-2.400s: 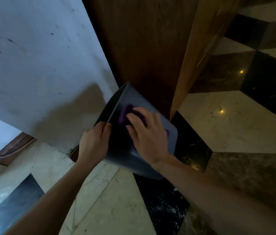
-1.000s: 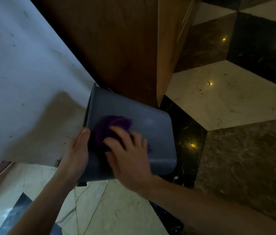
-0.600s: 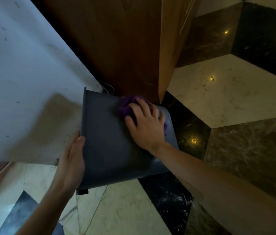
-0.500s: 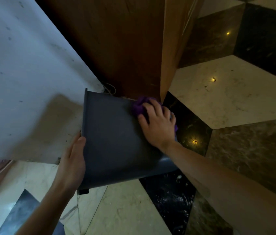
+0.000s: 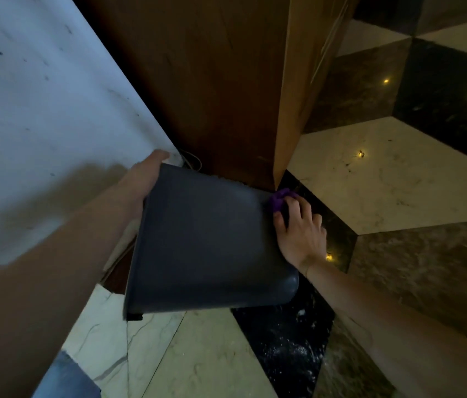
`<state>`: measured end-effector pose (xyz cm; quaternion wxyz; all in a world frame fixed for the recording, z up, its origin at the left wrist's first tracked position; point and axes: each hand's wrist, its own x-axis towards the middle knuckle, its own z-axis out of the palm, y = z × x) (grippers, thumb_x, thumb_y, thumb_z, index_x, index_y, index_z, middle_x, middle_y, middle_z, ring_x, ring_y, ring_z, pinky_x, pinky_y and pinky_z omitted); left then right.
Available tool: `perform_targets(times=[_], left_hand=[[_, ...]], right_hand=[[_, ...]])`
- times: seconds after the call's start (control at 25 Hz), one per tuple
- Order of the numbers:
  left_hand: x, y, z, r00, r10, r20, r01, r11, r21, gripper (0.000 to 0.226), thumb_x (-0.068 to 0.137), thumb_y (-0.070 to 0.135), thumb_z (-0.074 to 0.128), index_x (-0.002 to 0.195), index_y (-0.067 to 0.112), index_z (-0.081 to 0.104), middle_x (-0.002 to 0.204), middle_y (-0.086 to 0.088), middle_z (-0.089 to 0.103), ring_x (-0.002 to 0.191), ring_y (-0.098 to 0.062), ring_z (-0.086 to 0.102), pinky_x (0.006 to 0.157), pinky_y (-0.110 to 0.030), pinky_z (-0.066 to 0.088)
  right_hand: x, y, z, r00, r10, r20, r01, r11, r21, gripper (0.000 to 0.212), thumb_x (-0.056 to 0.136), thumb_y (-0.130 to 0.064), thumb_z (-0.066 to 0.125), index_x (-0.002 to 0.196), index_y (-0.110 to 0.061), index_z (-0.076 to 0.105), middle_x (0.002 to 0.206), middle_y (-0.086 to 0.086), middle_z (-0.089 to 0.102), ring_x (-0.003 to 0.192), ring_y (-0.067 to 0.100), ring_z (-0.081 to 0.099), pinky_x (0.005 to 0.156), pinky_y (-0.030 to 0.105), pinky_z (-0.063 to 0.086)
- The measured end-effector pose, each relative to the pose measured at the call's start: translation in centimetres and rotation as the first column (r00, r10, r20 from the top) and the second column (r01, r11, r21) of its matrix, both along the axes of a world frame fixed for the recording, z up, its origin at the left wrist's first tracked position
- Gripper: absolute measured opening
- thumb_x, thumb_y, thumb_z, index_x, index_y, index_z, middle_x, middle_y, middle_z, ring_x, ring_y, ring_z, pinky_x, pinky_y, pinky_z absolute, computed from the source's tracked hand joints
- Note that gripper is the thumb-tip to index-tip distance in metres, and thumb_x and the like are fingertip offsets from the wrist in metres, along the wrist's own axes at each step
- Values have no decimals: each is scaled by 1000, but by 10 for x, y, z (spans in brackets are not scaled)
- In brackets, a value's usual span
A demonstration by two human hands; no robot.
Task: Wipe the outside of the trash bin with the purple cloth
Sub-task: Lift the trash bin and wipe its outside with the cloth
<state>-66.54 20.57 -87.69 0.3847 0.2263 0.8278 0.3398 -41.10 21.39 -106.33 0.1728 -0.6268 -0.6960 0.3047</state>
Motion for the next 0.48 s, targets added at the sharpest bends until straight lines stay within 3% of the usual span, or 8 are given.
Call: perform_targets(times=[0.12, 0.2, 0.28, 0.36, 0.48], left_hand=[[-9, 43, -16, 984, -16, -178, 5, 998, -65, 61, 92, 55, 49, 132, 9, 52, 114, -10, 60, 78, -26, 58, 67, -31, 46], [-8, 50, -28, 913, -54, -405, -5, 990, -143, 56, 97, 48, 43, 127, 2, 54, 123, -18, 59, 90, -32, 57, 76, -36, 47], [-3, 43, -31, 822, -89, -562, -7, 986, -167, 48, 98, 42, 38, 107, 1, 61, 114, -22, 63, 93, -37, 60, 81, -40, 51], [3, 29, -25, 772, -77, -630, 34, 996, -80, 44, 98, 38, 37, 92, 3, 62, 100, -20, 65, 86, -37, 60, 75, -40, 50], [13, -9, -6, 734, -62, -676, 168, 982, 93, 41, 98, 40, 35, 91, 9, 60, 82, -6, 60, 75, -28, 57, 65, -36, 43]], right_hand=[[-2, 0, 0, 1000, 0, -6, 0, 1000, -20, 44, 99, -56, 30, 139, -38, 27, 157, 2, 28, 129, 40, 40, 100, 55, 38], [0, -2, -2, 1000, -4, -26, 3, 1000, -29, 44, 99, -55, 30, 139, -38, 28, 157, 1, 28, 128, 40, 41, 99, 55, 39], [6, -4, -4, 998, -5, -58, 4, 1000, -21, 41, 99, -54, 30, 137, -38, 29, 155, 0, 31, 126, 39, 43, 97, 54, 43], [12, -4, -1, 994, -19, -104, 21, 1000, 20, 40, 98, -55, 28, 134, -37, 31, 151, 1, 37, 121, 36, 48, 94, 54, 46], [15, 0, 15, 982, -62, -178, 91, 983, 157, 42, 98, -55, 24, 132, -31, 35, 135, 3, 51, 107, 31, 55, 84, 47, 50]])
